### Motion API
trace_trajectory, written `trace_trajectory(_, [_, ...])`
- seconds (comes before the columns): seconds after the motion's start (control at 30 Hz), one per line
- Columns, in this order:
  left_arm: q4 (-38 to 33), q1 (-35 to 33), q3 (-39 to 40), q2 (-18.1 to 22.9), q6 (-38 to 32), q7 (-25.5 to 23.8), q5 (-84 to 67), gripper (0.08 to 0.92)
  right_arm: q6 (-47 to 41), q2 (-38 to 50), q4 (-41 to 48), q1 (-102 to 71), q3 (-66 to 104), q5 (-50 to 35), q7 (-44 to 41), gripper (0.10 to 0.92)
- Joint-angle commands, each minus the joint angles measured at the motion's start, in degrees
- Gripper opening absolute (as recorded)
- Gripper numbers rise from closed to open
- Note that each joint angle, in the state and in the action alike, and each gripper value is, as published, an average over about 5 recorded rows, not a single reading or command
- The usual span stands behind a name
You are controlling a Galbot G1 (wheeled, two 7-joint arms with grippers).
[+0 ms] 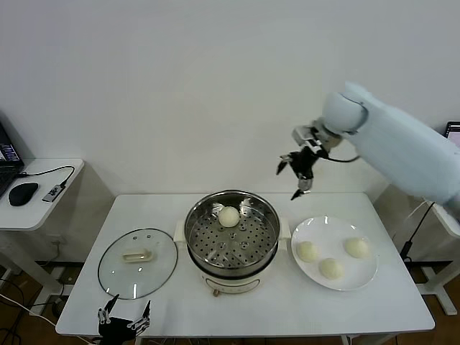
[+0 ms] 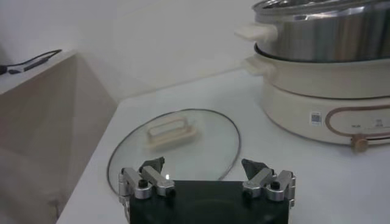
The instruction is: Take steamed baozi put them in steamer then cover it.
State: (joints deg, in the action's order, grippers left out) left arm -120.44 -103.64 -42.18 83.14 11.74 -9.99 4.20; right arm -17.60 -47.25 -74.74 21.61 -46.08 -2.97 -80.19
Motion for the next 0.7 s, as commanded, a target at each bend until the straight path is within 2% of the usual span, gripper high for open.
trace_trajectory(0.03, [-0.5, -0.5, 0.1, 0.0, 0.0, 0.0, 0.0, 0.823, -12.2, 6.9, -5.4, -7.5, 1.6, 6.2, -0.1, 0.823])
trace_trajectory(0.7, [0.3, -0.2, -0.2, 0.1, 0.6, -0.4, 0.1, 0.823, -5.0, -0.4, 4.6, -26.2, 11.3, 18.5, 1.8, 0.823])
